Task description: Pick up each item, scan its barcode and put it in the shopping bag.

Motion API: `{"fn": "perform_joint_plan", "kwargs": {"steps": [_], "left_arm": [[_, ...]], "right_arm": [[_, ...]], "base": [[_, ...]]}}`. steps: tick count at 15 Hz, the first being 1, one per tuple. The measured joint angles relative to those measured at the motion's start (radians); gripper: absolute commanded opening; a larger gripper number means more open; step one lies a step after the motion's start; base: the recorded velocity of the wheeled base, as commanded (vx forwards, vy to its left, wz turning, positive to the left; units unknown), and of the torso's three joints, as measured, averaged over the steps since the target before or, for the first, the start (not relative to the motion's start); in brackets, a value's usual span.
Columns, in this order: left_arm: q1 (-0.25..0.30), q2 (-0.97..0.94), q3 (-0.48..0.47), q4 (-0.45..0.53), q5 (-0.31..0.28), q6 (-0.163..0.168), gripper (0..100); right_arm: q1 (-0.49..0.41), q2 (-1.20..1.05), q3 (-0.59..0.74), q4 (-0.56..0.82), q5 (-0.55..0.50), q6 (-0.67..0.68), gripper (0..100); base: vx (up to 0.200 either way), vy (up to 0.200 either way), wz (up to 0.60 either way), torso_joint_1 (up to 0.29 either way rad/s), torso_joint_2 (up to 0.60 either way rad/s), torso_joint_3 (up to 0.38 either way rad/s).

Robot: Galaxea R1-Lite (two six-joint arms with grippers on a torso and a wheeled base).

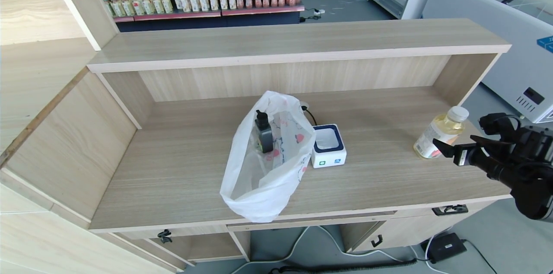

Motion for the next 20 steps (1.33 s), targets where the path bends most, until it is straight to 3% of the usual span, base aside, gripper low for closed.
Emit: {"fn": "perform_joint_plan", "kwargs": {"steps": [19,20], "left_arm": [[0.0,0.0,0.0,0.0,0.0,0.0,100],[0.0,0.0,0.0,0.0,0.0,0.0,100]], "right_arm": [[0.104,0.197,-0.222,-0.05,-0.001,-0.034,100],[0.108,0.201,-0.231,-0.049,-0.001,-0.024,0]], "base": [[0.0,0.0,0.0,0.0,0.0,0.0],[0.0,0.0,0.0,0.0,0.0,0.0]]}}
